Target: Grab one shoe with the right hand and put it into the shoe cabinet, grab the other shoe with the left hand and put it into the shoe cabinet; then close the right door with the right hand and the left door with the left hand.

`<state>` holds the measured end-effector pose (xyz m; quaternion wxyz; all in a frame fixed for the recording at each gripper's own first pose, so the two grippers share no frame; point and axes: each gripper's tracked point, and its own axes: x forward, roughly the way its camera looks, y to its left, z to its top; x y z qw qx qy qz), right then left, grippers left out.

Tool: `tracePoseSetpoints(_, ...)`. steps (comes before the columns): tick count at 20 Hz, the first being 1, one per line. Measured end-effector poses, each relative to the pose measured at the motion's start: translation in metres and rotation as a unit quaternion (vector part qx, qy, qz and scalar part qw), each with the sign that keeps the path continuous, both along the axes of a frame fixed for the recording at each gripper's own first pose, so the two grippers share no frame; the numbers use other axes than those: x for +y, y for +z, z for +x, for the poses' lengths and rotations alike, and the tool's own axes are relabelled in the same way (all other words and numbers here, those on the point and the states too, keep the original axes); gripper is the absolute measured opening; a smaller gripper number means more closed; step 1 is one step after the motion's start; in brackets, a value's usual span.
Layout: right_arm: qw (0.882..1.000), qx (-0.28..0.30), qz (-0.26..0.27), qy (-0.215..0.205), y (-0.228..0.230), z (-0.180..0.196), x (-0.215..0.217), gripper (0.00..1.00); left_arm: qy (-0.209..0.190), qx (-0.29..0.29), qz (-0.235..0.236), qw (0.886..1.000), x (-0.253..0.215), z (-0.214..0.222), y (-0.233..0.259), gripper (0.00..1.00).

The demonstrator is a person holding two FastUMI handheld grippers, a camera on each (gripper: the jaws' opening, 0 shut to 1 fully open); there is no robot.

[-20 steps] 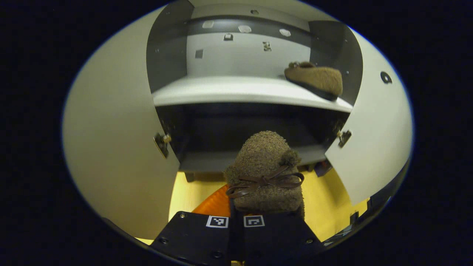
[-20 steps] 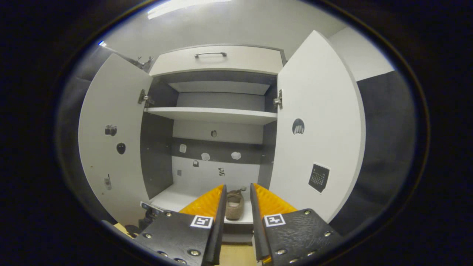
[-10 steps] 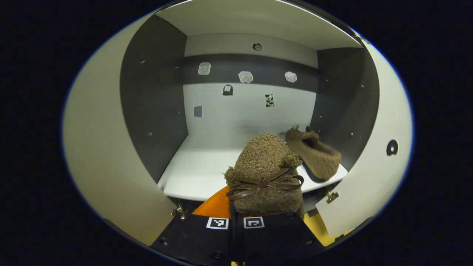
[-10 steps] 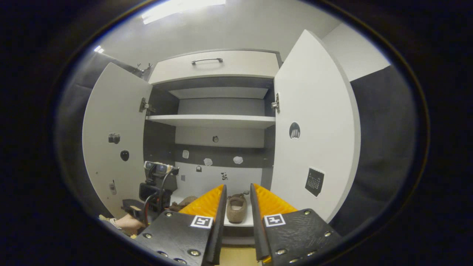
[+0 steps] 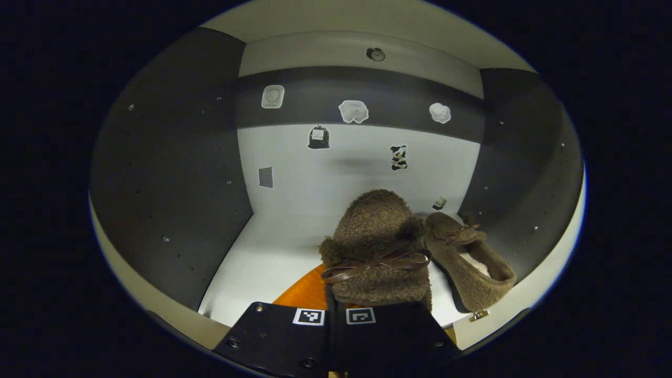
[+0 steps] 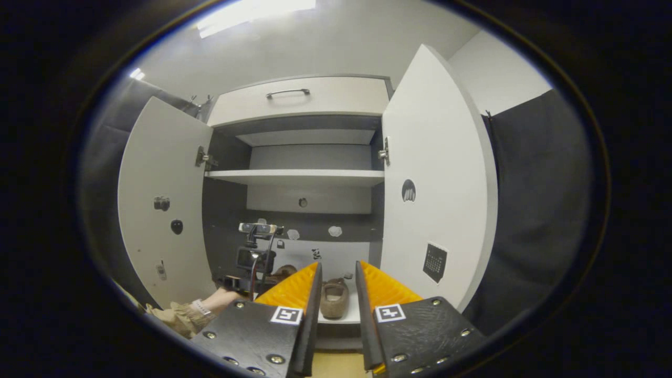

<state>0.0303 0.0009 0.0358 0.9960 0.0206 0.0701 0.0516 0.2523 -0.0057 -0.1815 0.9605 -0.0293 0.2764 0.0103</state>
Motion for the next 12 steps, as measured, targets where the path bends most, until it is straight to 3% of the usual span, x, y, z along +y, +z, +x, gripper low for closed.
tracePoseSetpoints(12,1.0,-0.003,-0.011,-0.025,0.001,-0.005,-0.017,0.36,0.007,0.038,0.033,0.999,0.013,0.05,-0.036,0.01)
